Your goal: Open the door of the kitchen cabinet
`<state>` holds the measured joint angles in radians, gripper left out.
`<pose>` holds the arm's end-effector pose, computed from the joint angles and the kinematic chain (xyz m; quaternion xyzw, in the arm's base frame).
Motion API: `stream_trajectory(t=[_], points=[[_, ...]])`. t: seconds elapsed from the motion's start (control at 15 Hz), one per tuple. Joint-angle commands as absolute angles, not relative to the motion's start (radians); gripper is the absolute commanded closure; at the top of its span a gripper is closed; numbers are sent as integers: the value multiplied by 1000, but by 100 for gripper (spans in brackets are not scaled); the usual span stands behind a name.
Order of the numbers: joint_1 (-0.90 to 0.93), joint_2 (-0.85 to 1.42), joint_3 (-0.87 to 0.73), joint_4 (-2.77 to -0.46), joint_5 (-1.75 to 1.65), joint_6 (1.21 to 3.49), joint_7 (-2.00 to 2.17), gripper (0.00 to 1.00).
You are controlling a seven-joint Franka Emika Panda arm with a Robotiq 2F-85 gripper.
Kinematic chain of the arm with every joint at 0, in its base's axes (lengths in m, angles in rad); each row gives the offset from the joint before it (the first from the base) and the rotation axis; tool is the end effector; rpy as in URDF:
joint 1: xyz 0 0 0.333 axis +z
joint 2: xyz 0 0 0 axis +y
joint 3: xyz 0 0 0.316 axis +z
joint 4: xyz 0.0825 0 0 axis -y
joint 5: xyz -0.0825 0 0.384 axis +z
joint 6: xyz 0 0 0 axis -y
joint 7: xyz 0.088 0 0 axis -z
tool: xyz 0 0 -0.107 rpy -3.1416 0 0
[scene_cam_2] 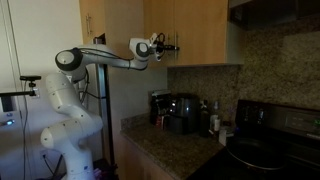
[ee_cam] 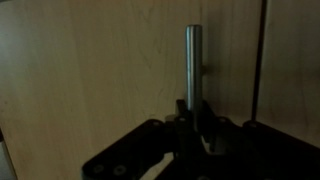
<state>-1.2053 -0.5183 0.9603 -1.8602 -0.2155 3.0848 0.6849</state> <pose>0.5162 0.0639 0.7842 0.7013 -0.1373 0.6924 0.0990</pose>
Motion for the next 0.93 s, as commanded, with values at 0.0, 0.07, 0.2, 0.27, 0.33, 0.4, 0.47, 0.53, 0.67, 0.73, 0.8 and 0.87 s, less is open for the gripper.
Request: stream_trajectory(t=[0.0,0.07,0.2,0.27,0.33,0.4,0.47,0.53,0.67,0.73,0.8,0.87], points=[[-1338,-547,955,-1853,-195,3058,611,100],[-1337,-545,946,-1867,-194,3067,581,100],[-1309,-551,917,-1890,-183,3070,534,100],[-1278,-553,894,-1898,-174,3059,511,100],[-1252,-555,875,-1904,-164,3049,488,100],[-1213,-559,846,-1913,-152,3035,460,100],[-1188,-571,823,-1921,-137,3028,445,100],[-1154,-584,794,-1933,-124,3014,433,100],[-1088,-605,735,-1954,-112,2984,421,100],[-1054,-617,704,-1963,-108,2960,423,100],[-1023,-629,676,-1970,-108,2935,430,100],[-989,-639,646,-1977,-108,2905,439,100]])
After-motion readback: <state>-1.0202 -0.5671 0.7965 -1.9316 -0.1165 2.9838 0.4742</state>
